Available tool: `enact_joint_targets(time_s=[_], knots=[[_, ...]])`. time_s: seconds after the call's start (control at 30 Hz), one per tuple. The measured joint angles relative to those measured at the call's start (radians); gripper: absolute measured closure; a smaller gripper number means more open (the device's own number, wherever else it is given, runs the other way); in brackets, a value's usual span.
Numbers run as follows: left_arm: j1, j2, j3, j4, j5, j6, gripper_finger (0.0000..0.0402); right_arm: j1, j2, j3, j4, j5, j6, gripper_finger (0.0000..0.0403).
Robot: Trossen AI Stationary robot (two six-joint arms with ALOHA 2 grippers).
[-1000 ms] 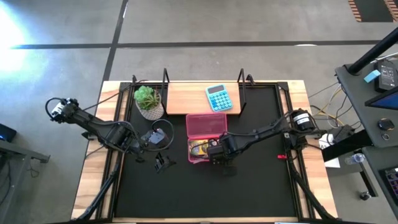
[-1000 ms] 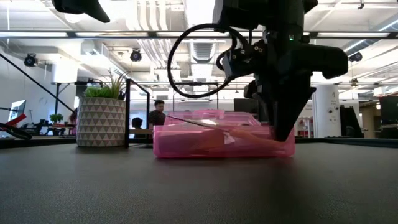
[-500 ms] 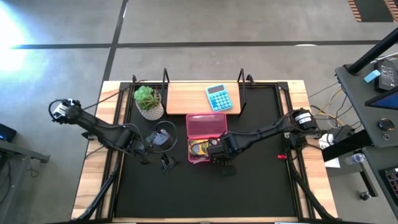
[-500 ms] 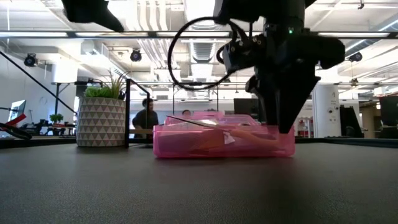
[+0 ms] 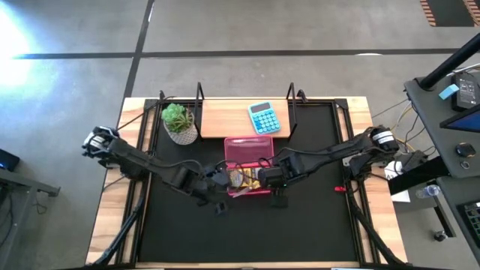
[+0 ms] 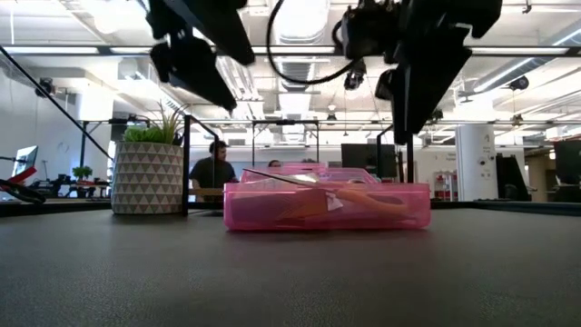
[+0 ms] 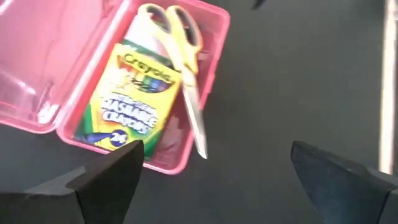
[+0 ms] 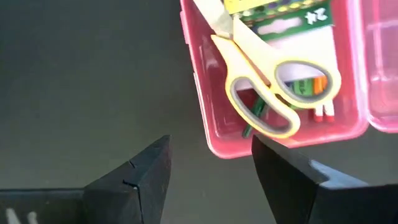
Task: Pack school essentials
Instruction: Close the red supply box
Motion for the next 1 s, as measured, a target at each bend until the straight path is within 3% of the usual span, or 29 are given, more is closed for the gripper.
enact_joint_targets(time_s=[0.1,0.27,0.43,0.6,0.83,1.0], knots=[[0.036,0.007,0.0,0.002,-0.016,-0.003,0.0013,0.0,-0.058,-0.03,0.003,0.023,0.019,0.019],[0.082,-0.006,0.0,0.002,-0.037,0.058,0.0013,-0.003,-0.178,-0.143,0.067,0.162,0.062,0.019],[0.084,-0.004,-0.005,0.003,0.007,0.164,0.0013,-0.068,-0.285,-0.296,0.265,0.211,0.101,0.019],[0.086,0.006,-0.053,0.073,0.008,0.177,0.0013,-0.18,-0.329,-0.405,0.45,0.209,0.139,0.019],[0.074,0.007,-0.164,0.14,0.007,0.064,0.0013,-0.248,-0.358,-0.434,0.468,0.207,0.108,0.019],[0.055,0.007,-0.24,0.163,-0.007,-0.092,0.0013,-0.303,-0.359,-0.433,0.477,0.27,0.093,0.019]])
